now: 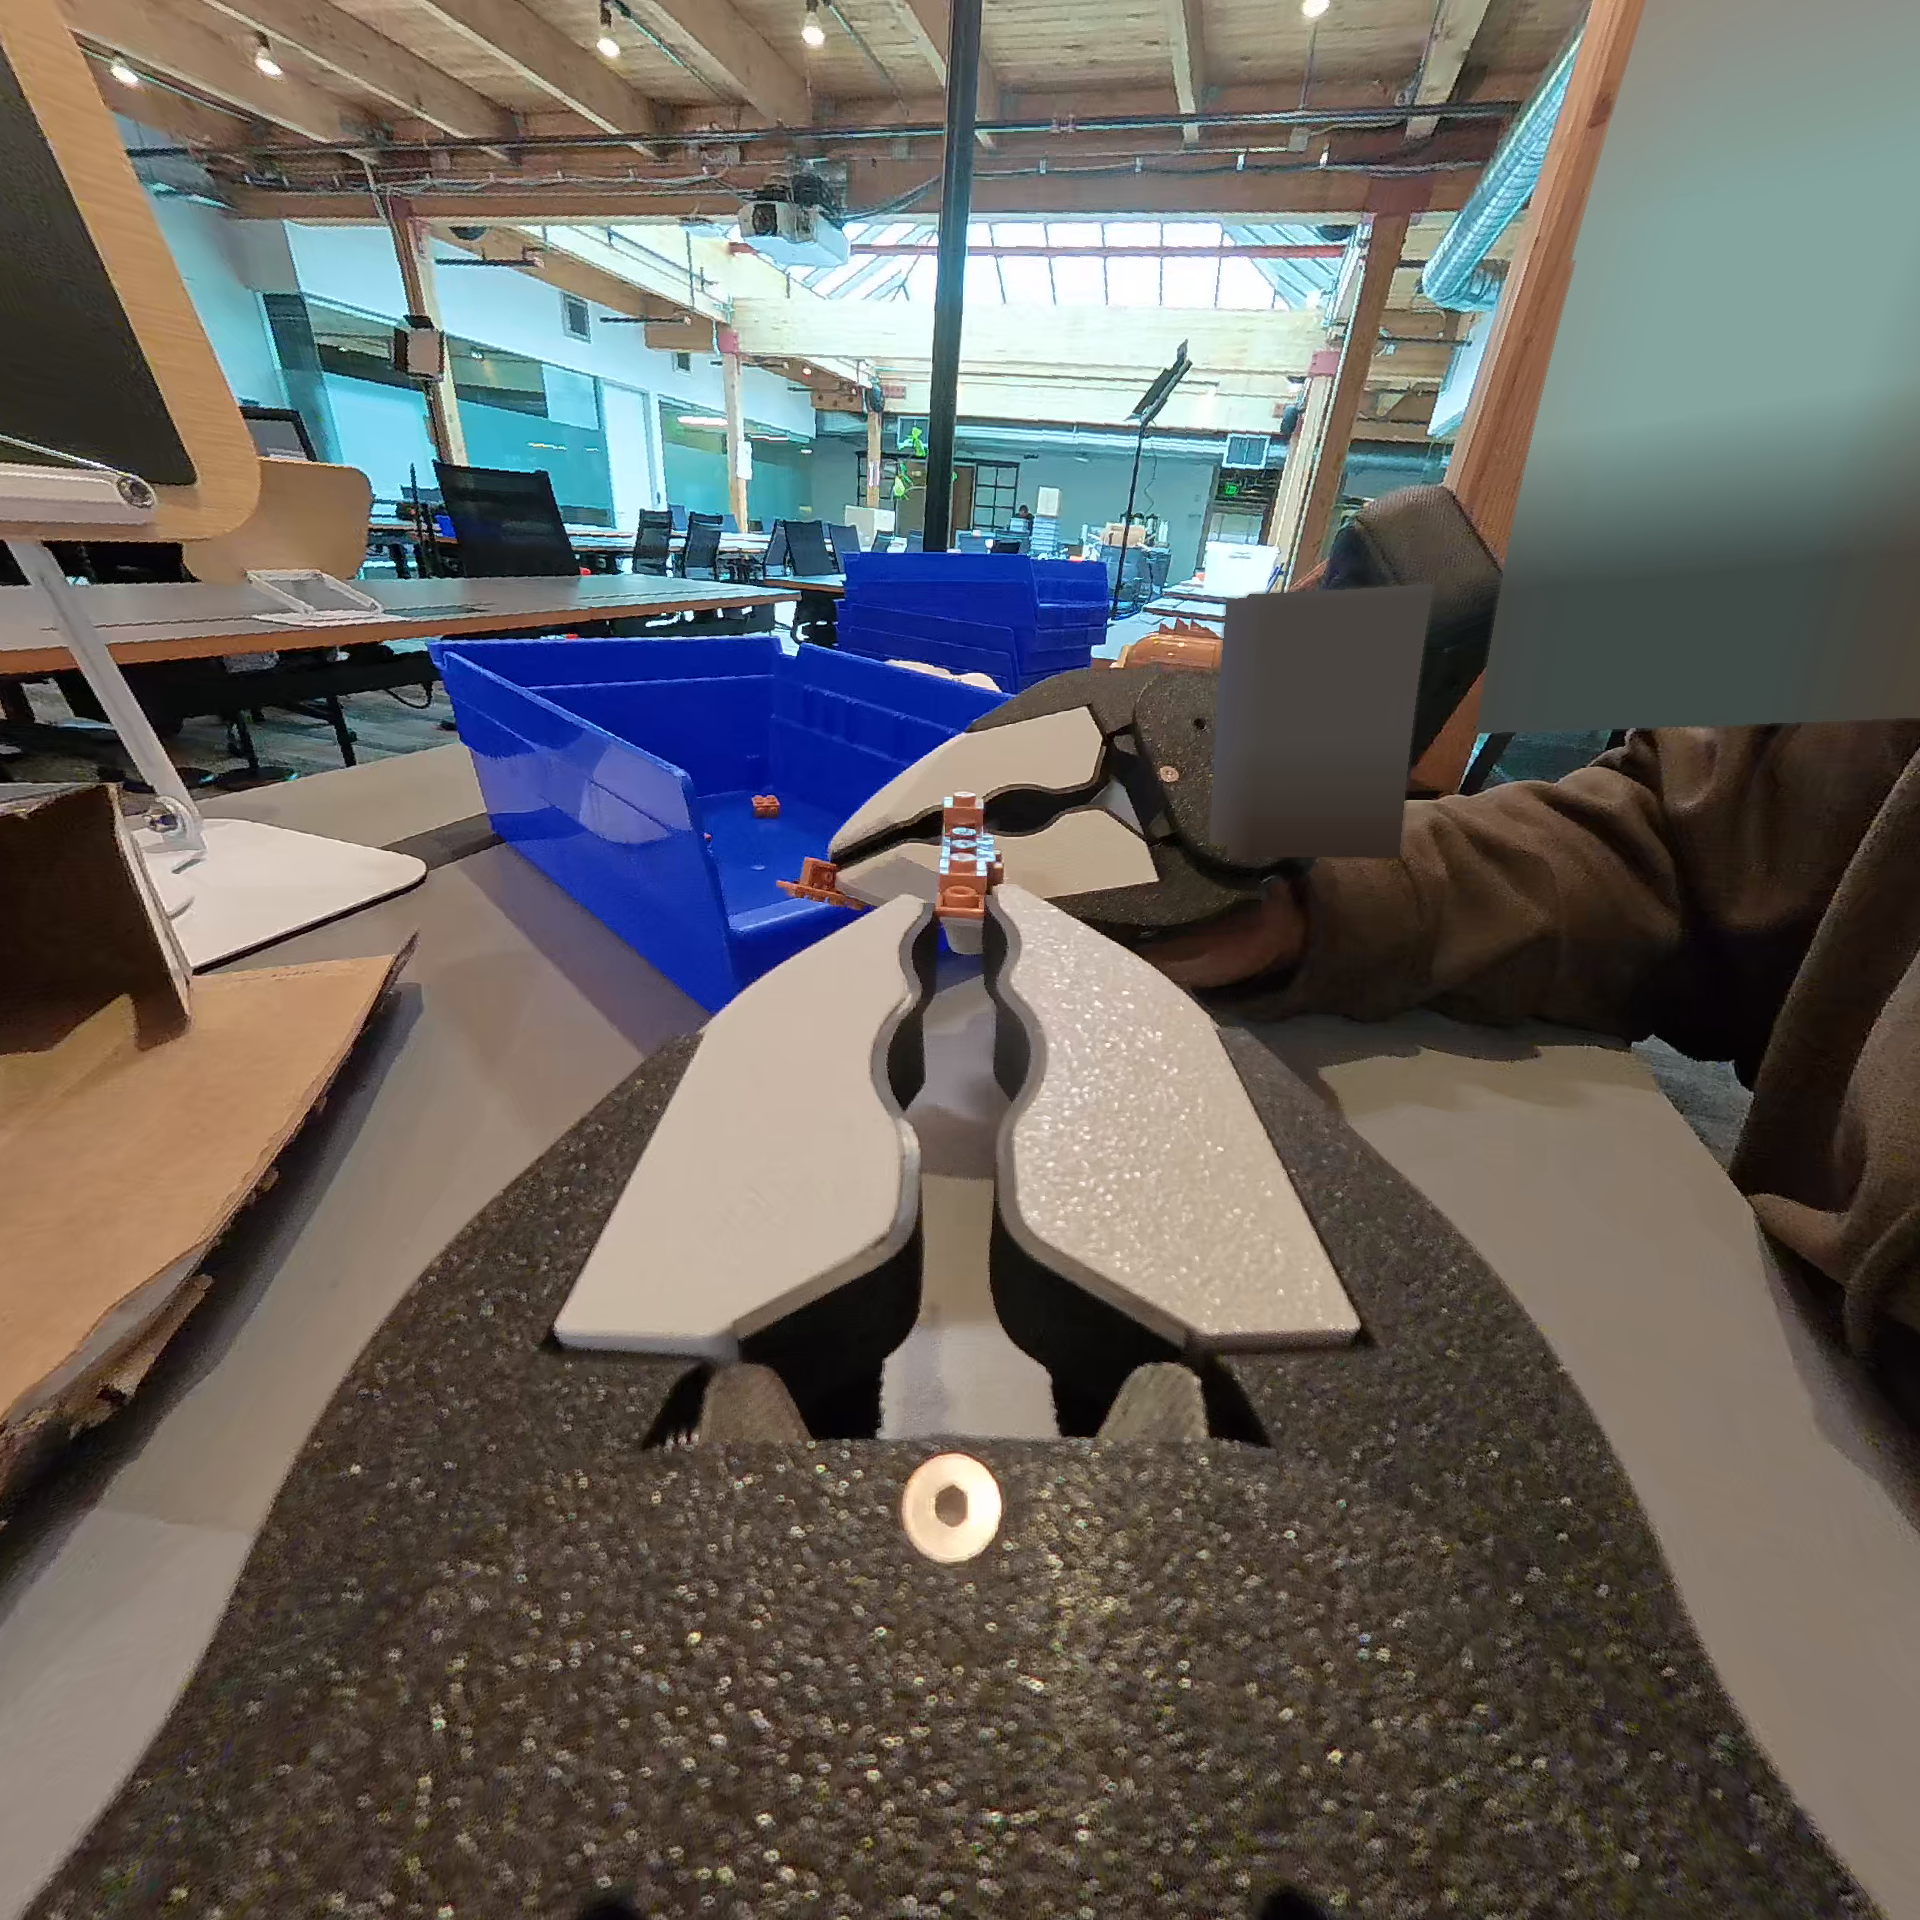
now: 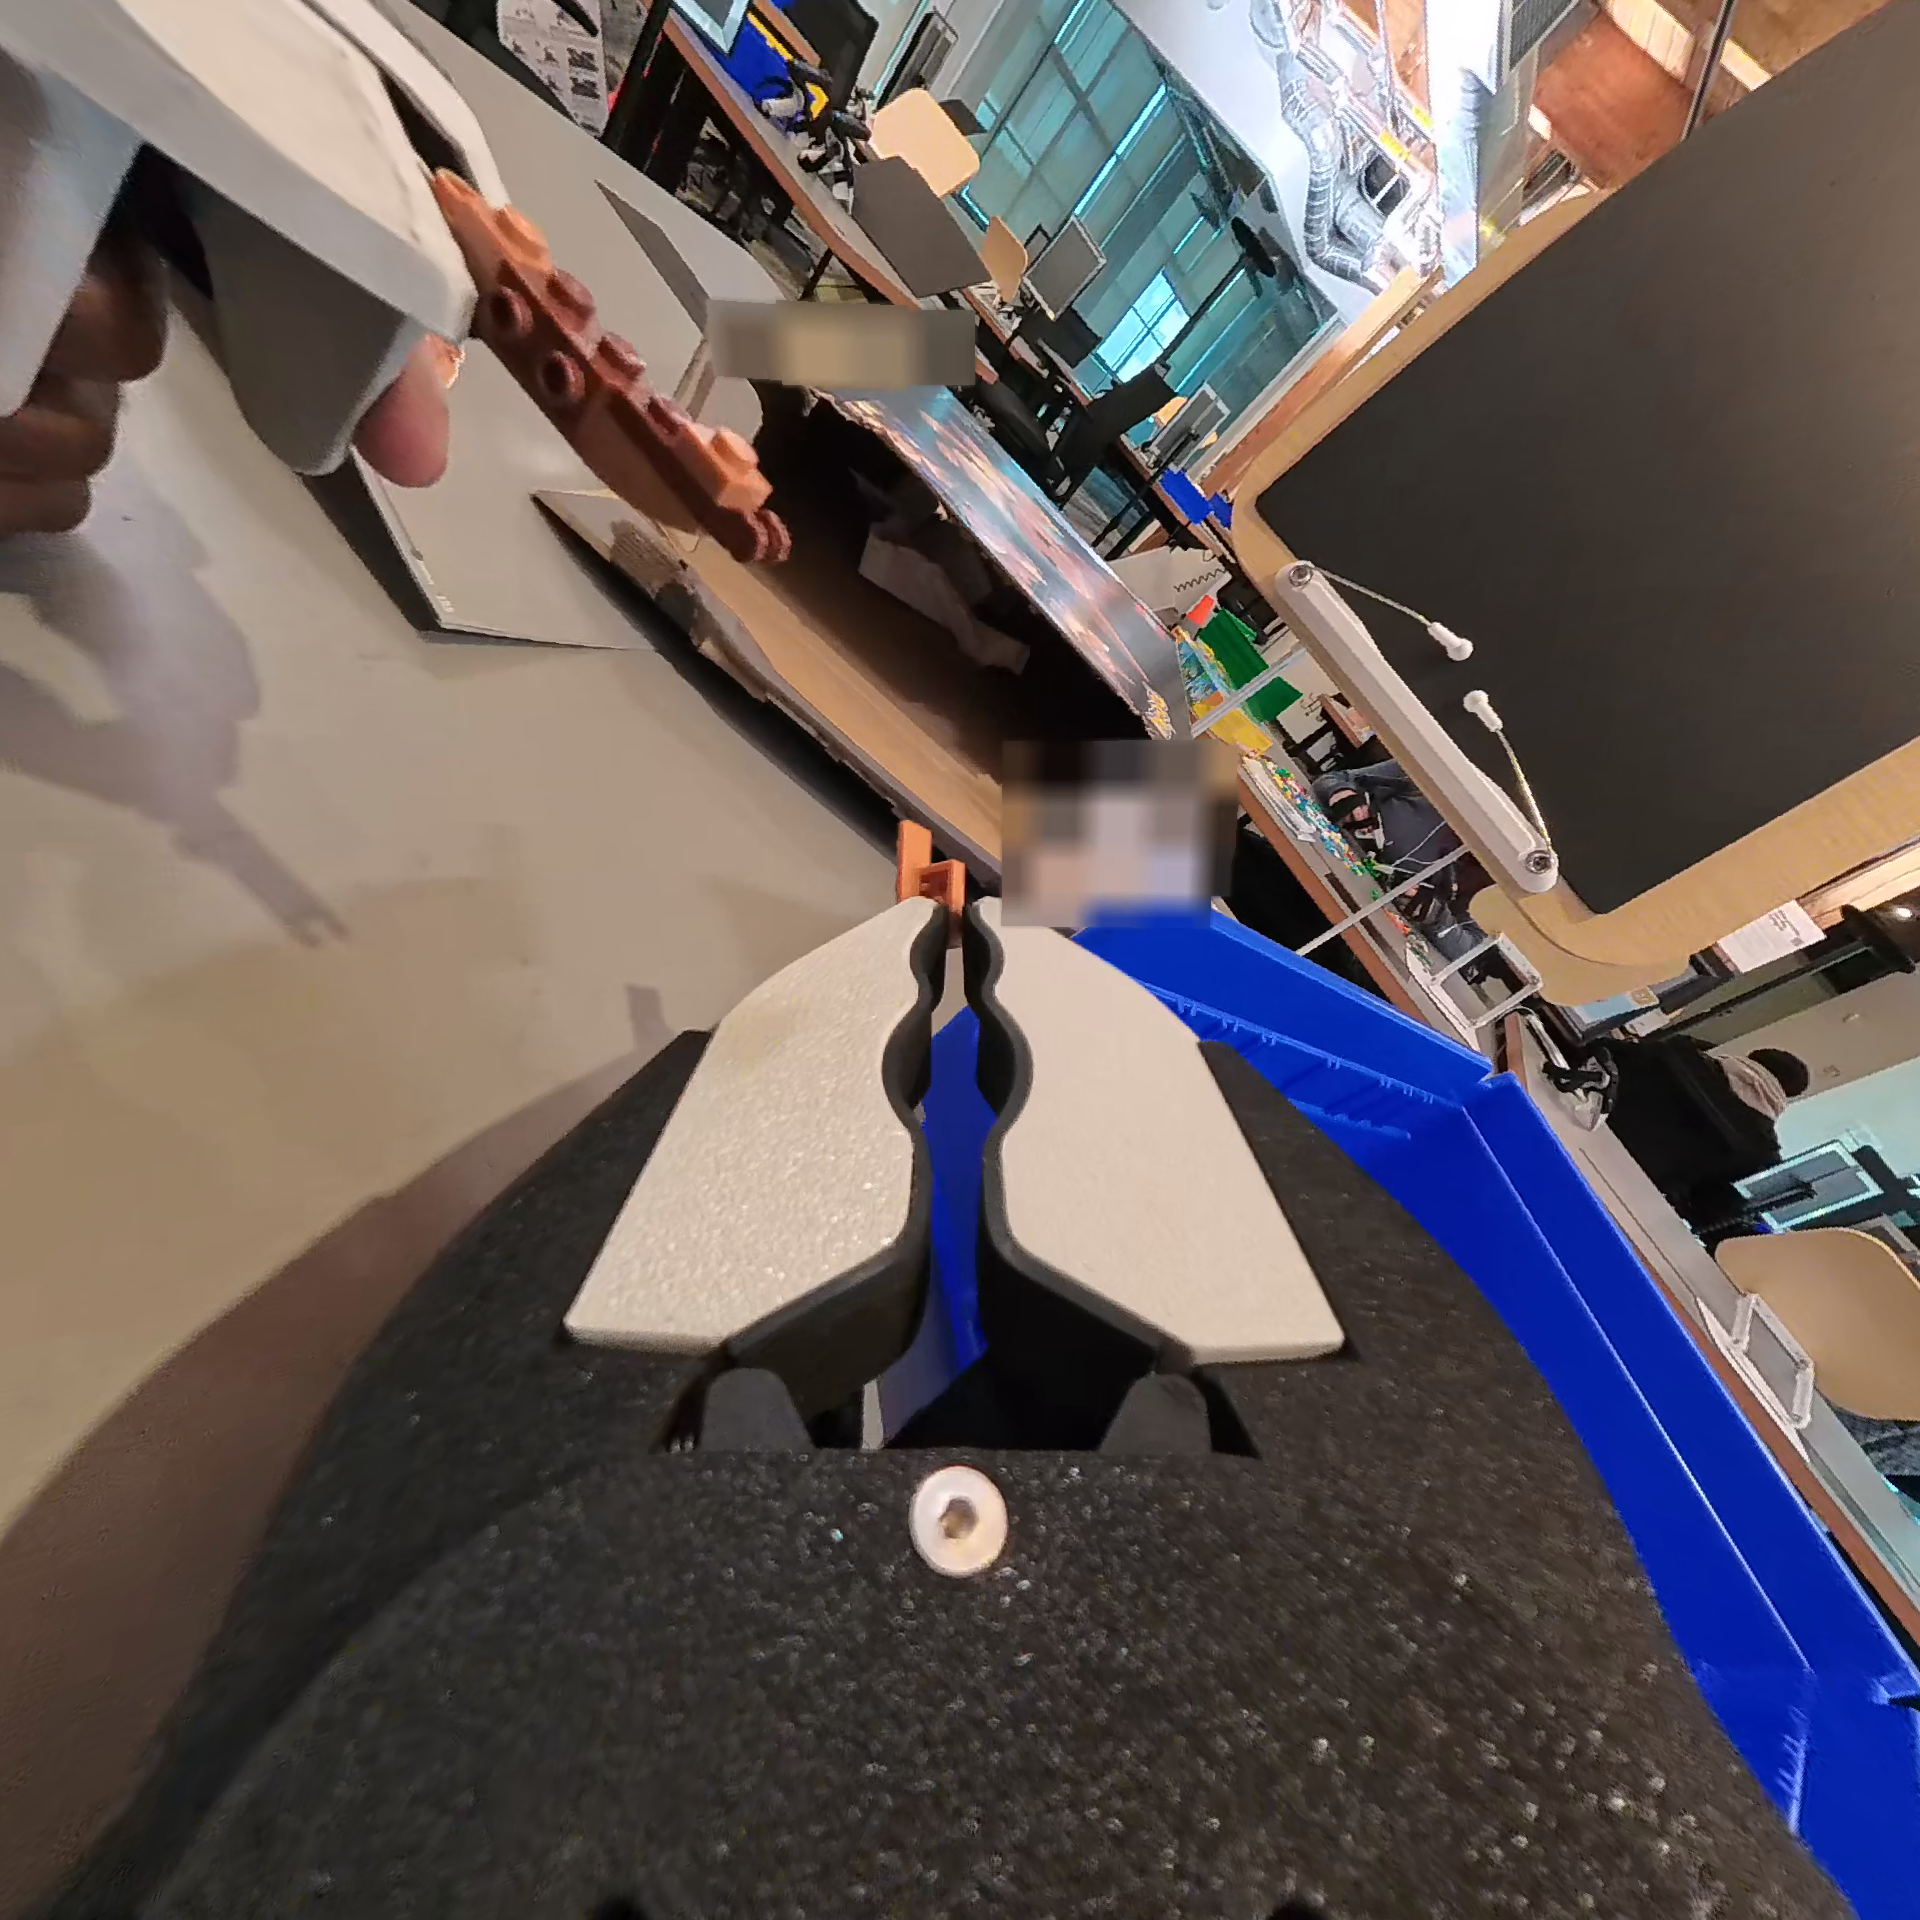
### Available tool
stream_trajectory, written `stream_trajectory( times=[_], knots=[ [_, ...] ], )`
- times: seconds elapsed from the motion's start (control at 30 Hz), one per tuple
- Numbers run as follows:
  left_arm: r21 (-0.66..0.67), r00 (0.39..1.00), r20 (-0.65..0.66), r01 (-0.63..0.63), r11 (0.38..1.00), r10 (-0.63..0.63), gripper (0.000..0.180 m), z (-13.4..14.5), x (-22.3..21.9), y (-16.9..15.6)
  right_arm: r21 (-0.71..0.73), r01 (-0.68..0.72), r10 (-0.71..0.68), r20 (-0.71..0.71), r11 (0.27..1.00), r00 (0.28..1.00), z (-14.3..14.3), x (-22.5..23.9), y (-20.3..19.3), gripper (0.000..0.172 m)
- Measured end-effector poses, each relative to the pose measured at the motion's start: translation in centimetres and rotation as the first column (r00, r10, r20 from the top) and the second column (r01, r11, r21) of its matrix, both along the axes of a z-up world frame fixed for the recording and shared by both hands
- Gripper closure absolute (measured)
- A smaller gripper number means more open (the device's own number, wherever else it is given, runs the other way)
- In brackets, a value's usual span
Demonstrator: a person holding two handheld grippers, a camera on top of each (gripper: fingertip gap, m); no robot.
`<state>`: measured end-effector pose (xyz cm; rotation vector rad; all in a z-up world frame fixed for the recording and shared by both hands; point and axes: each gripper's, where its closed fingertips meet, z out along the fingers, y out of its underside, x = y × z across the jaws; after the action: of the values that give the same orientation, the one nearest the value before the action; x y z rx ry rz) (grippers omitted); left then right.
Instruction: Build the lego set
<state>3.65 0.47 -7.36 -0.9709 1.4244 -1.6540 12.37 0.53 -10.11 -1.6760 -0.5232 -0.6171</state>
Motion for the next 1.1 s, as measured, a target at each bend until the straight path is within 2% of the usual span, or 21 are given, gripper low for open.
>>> stream_trajectory(
  times=[0.03,0.57,1.1],
  knots=[
    [0.002,1.0,0.001,0.001,1.0,-0.001,0.173,0.0,0.0,-0.1,0.005,0.002,-0.002,0.003,1.0,1.0,0.1,0.0,0.0,0.169],
    [0.001,1.0,0.005,0.005,1.0,-0.005,0.173,0.1,-0.1,-0.4,0.034,-0.001,-0.001,0.041,0.999,0.999,0.5,-0.6,-0.4,0.17],
    [0.061,0.998,0.055,-0.009,0.998,0.005,0.173,0.7,-0.5,-1.0,0.099,0.017,-0.027,0.104,0.995,0.994,2.5,-0.9,-1.5,0.17]
  ],
)
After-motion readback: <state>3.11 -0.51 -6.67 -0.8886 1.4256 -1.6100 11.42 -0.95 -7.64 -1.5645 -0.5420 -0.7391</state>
